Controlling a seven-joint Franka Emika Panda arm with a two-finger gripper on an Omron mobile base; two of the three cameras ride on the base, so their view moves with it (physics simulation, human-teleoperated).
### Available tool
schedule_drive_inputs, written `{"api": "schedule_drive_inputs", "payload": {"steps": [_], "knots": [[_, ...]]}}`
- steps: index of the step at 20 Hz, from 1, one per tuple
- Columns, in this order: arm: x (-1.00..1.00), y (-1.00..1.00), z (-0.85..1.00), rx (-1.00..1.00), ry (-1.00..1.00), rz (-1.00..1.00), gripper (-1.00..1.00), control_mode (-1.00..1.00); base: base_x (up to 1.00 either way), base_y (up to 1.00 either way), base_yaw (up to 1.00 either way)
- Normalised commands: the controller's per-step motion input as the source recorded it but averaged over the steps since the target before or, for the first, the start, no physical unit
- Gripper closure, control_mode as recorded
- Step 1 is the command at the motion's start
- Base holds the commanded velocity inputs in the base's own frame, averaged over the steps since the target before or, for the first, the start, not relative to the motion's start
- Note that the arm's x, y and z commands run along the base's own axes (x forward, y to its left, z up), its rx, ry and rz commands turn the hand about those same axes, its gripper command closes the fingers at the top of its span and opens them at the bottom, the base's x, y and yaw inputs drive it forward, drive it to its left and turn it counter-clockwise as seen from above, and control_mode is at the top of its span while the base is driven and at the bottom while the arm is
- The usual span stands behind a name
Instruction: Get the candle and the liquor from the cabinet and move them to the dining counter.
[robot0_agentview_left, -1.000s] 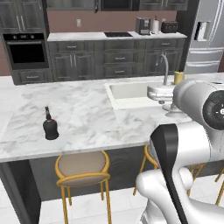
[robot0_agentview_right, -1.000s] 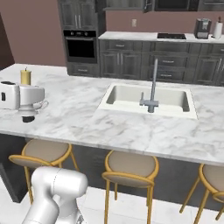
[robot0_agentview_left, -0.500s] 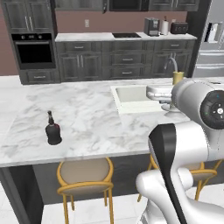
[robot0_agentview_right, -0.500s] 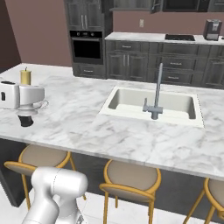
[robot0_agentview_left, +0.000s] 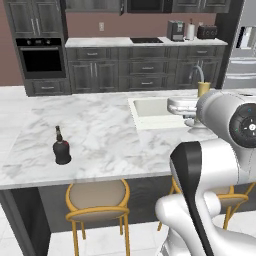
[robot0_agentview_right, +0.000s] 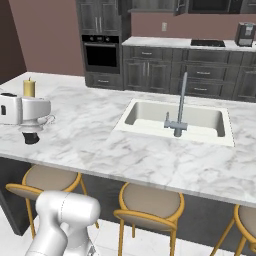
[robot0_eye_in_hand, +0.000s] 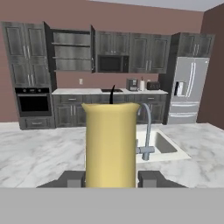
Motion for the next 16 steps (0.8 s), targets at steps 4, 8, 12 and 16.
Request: {"api": "schedule_drive_inputs", "payload": {"steps": [4,8,12,16], "knots": [[0.00,0.00,0.00,0.00,0.00,0.00,1.00,1.00,0.00,0.00,0.00],[0.00,0.00,0.00,0.00,0.00,0.00,1.00,1.00,0.00,0.00,0.00],[0.00,0.00,0.00,0.00,0.00,0.00,1.00,1.00,0.00,0.00,0.00],[0.00,0.00,0.00,0.00,0.00,0.00,1.00,1.00,0.00,0.00,0.00]]}}
